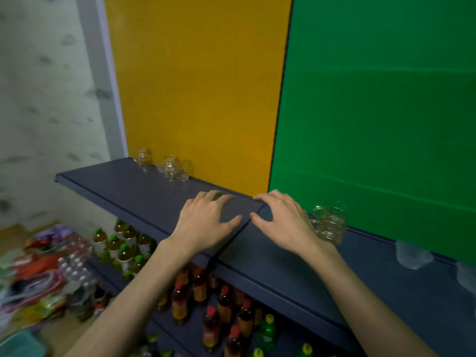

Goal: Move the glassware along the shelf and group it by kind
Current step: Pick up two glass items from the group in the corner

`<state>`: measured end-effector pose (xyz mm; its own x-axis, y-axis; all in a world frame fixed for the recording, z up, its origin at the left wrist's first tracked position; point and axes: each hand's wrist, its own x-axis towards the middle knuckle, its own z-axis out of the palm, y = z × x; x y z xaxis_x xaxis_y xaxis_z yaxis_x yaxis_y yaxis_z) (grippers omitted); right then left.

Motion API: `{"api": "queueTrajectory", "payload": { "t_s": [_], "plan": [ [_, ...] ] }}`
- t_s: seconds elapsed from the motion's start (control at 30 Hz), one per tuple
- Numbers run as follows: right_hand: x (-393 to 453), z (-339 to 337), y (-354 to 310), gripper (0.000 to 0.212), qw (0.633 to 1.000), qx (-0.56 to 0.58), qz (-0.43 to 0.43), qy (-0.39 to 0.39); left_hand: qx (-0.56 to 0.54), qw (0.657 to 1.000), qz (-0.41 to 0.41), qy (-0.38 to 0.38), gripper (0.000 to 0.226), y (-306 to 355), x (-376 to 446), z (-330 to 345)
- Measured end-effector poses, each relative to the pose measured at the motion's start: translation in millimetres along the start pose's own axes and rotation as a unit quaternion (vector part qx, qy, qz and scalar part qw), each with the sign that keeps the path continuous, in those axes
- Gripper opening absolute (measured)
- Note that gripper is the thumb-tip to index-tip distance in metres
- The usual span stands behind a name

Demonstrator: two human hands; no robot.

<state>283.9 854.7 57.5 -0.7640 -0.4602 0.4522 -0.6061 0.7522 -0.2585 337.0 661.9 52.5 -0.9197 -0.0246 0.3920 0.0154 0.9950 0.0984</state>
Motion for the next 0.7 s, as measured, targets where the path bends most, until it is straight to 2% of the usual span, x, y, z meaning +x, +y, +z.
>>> {"api": "queueTrajectory", "payload": {
  "t_s": [0.37,0.7],
  "plan": [
    [86,103,-144,0.052,0.998,-0.034,0.005,-0.046,0.037,0.998,-0.040,-0.018,0.070,-200,-20,-32],
    [174,174,-213,0.052,0.999,-0.025,0.001,-0.039,0.026,0.997,-0.076,-0.017,0.071,-328,-6,-21]
  ]
}}
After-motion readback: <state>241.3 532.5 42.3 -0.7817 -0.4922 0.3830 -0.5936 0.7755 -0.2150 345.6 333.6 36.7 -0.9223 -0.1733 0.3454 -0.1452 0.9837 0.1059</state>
